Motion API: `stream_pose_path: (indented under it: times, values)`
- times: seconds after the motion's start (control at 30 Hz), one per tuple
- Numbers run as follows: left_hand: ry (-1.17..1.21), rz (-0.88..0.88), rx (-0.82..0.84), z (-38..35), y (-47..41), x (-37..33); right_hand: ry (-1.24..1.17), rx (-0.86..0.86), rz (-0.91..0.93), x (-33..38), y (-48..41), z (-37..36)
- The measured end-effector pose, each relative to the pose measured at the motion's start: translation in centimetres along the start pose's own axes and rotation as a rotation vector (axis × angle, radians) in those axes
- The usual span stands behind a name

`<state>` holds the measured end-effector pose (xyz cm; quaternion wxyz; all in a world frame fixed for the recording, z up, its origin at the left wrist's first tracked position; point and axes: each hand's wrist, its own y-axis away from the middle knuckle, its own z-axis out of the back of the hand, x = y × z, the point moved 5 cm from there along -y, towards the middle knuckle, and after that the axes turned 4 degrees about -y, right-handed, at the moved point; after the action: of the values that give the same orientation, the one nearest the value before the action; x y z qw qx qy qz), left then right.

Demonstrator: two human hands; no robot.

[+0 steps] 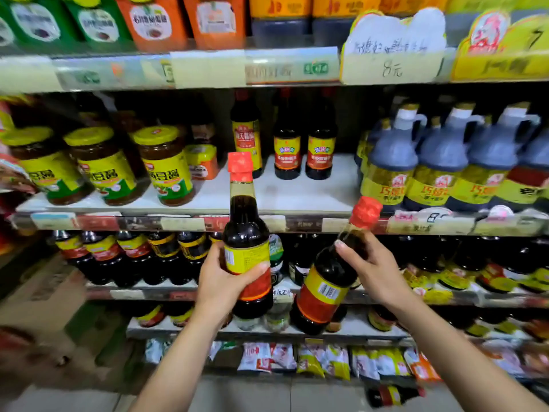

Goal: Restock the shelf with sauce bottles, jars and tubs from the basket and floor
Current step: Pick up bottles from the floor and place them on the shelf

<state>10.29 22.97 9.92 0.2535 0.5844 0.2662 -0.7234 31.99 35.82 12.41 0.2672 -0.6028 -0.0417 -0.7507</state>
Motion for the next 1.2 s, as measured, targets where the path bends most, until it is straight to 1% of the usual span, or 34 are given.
stream_pose_path:
  times: [0.13,0.23,0.33,0.4,0.57,0.73,0.87,1.0,1.2]
  values:
    - [-0.005,-0.021,-0.016,1.0,-1.7,-1.2,-0.106,-0.037,0.031,1.3,-2.1,-1.0]
    - [-0.005,-0.044,-0.046,1.7,-3.9,-2.6,-0.244,-0.072,0.052,2.8,-4.6,-1.2]
    - [0.019,-0.062,-0.068,1.8,-6.5,-4.0,-0.220,-0.066,0.107,4.2,-7.4,-1.2]
    - [0.012,-0.071,-0.068,1.6,-8.2,-4.7,-0.248,-0.074,0.124,4.5,-9.4,-1.2]
    - [-0.039,-0.106,-0.077,0.5,-11.0,-5.0,-0.340,-0.085,0.107,4.4,-13.5,-1.4]
    - [-0.033,-0.124,-0.077,0.2,-13.3,-5.3,-0.389,-0.104,0.107,4.2,-16.3,-2.1]
    - [-0.053,-0.156,-0.030,0.1,-15.2,-6.3,-0.295,-0.129,0.129,4.7,-18.1,-2.4]
    - [-0.082,-0.169,0.002,0.1,-17.4,-6.0,-0.129,-0.070,0.179,5.8,-19.6,-3.9]
    - [-0.107,-0.157,0.047,0.2,-20.1,-4.3,0.014,-0.001,0.199,6.9,-21.4,-5.7]
